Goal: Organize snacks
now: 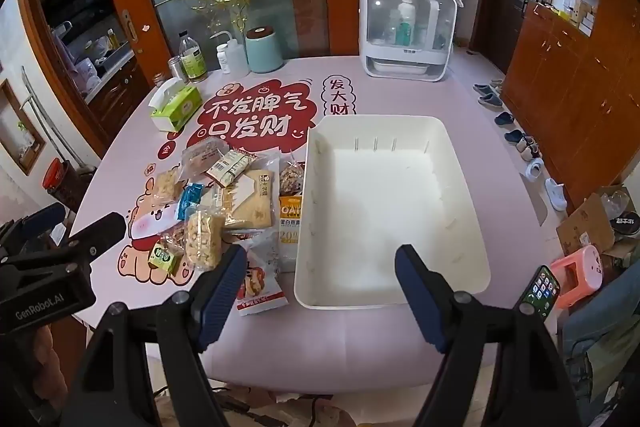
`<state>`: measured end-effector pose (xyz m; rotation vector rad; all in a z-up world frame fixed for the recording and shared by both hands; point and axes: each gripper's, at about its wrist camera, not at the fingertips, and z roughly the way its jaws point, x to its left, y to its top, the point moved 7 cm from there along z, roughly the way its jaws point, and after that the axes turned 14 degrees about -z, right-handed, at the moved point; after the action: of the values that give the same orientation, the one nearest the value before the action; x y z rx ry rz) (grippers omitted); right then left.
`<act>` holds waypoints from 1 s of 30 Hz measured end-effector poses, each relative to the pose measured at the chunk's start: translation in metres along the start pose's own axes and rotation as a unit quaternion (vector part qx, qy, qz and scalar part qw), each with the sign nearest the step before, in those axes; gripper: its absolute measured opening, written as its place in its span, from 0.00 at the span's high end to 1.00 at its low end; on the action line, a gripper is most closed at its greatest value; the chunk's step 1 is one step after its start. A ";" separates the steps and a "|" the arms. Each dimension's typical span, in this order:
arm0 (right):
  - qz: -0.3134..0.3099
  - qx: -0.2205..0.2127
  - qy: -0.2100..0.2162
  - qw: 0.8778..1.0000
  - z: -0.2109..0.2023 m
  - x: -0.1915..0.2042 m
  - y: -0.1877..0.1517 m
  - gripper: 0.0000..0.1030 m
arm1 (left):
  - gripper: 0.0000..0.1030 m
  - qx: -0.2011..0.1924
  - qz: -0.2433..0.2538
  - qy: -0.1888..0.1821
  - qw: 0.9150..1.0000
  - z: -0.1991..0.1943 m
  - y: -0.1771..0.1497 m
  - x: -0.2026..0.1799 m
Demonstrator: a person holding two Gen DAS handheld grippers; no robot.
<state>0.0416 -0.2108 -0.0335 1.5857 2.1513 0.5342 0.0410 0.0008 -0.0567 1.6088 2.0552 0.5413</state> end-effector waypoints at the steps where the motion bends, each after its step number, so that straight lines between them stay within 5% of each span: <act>1: -0.004 -0.001 -0.002 1.000 0.000 0.000 0.000 0.25 | 0.01 0.001 -0.001 -0.002 1.000 0.000 0.000 0.000; 30: -0.011 -0.003 0.011 1.000 0.003 0.007 0.002 0.25 | 0.01 0.007 -0.024 0.000 1.000 0.004 -0.005 0.010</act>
<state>0.0433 -0.2030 -0.0359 1.5586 2.1785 0.5540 0.0374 0.0092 -0.0641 1.5636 2.0954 0.5118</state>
